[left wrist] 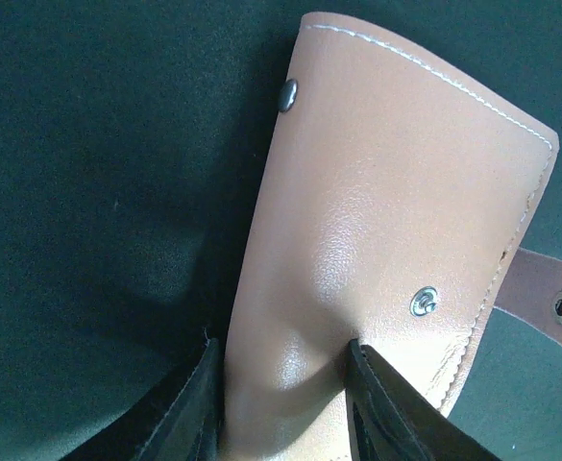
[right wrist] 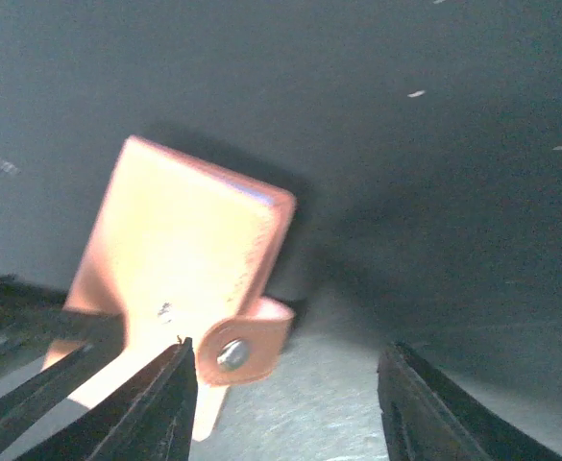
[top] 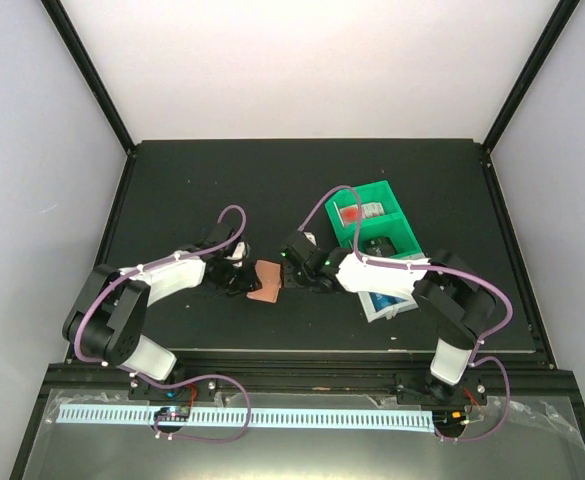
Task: Put the credit cards into the card holder
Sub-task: Close the card holder at the center of the board.
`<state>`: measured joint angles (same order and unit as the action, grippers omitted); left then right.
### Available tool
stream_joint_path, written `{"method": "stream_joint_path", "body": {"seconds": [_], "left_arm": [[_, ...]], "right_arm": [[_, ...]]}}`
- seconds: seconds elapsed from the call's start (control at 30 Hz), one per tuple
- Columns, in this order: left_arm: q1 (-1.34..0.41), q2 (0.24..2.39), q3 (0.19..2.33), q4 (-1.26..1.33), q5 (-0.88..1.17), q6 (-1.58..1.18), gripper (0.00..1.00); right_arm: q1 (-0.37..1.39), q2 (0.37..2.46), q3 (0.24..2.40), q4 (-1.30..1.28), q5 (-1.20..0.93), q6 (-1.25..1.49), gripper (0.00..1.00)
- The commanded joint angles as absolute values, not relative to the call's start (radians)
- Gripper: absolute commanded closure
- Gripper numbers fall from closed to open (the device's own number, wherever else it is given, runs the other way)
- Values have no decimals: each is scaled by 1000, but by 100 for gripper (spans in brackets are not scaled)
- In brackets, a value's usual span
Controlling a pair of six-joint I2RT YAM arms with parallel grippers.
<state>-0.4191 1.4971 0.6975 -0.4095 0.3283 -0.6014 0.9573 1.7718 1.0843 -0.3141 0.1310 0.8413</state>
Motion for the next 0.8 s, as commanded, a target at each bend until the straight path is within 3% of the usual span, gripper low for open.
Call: {"method": "stream_joint_path", "body": {"seconds": [0.0, 0.23, 0.6, 0.77], "left_arm": [[-419, 1492, 675, -412, 358, -595, 64], [-431, 1463, 642, -365, 478, -644, 48], [-436, 1419, 573, -143, 787, -671, 41], [-425, 1355, 561, -237, 615, -673, 41]], "right_arm": [[959, 1763, 1098, -259, -14, 827, 44], [960, 1797, 1153, -382, 59, 812, 44], [958, 1787, 1183, -515, 245, 727, 47], [948, 1750, 1167, -430, 148, 615, 46]]}}
